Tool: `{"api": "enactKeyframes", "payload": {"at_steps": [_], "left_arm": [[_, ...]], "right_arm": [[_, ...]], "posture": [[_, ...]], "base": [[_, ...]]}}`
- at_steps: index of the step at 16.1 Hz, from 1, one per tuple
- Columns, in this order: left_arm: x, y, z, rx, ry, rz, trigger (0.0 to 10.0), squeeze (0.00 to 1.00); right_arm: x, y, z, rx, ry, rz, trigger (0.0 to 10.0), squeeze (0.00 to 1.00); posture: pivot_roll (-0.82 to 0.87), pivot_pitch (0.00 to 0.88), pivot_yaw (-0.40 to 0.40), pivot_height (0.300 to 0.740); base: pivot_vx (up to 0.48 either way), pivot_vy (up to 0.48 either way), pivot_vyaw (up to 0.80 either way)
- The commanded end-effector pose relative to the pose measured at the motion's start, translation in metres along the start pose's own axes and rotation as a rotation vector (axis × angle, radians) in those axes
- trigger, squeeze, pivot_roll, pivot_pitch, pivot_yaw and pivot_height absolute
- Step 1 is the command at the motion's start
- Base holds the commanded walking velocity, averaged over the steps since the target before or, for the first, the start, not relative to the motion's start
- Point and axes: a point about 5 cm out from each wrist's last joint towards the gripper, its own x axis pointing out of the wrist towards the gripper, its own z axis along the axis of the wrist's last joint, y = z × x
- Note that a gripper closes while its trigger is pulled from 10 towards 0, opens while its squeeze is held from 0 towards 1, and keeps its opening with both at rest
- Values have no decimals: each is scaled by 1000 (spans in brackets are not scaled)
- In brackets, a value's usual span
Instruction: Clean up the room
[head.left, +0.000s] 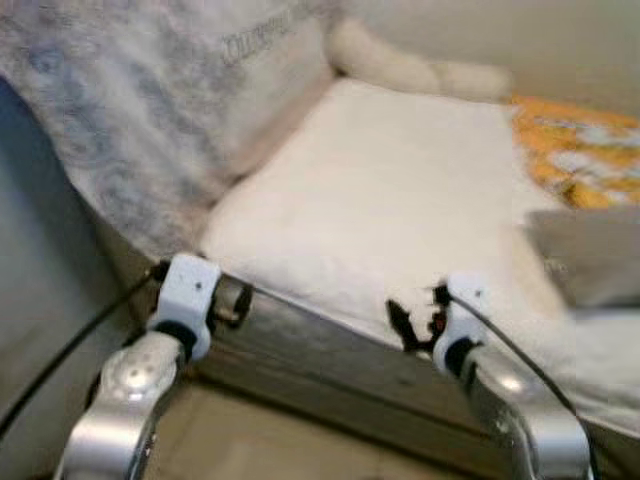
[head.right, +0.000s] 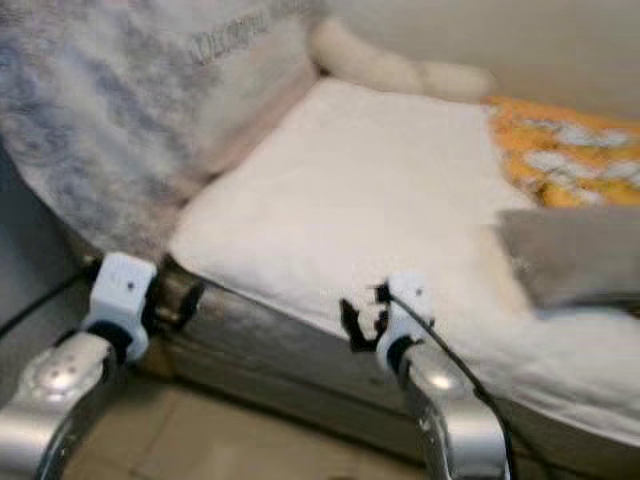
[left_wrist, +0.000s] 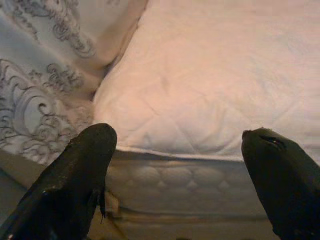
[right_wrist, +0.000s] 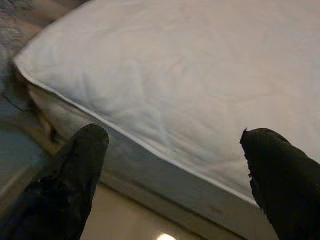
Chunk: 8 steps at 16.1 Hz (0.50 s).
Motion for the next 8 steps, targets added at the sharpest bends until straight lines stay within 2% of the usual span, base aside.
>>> {"api": "enactKeyframes", "payload": {"at_steps": [1,3,5,6,8], "left_arm": [[0,-3,3,1,-14,-12,10000,0],[0,-3,3,2,-15,-11,10000,0],[0,-4,3,-2,-23,-13,10000,0],[0,-4,2,-36,-21,-13,10000,0],[0,-2,4,-12,-50,23,10000,0]], "right_arm": [[-1,-6,4,-9,-15,-23,10000,0],[-1,-6,3,-9,-15,-23,10000,0],[-2,-6,3,-11,-17,-24,10000,0],[-2,-6,3,-13,-17,-26,10000,0],[-1,-7,3,-17,-25,-38,10000,0]], "posture": [[-90,0,-39,740],[-90,0,-39,740],[-90,0,-40,740],[-90,0,-41,740],[-93,0,-40,740]], "base": [[0,-289,-719],[0,-276,-719],[0,0,-719],[0,0,-719],[0,0,-722]]}}
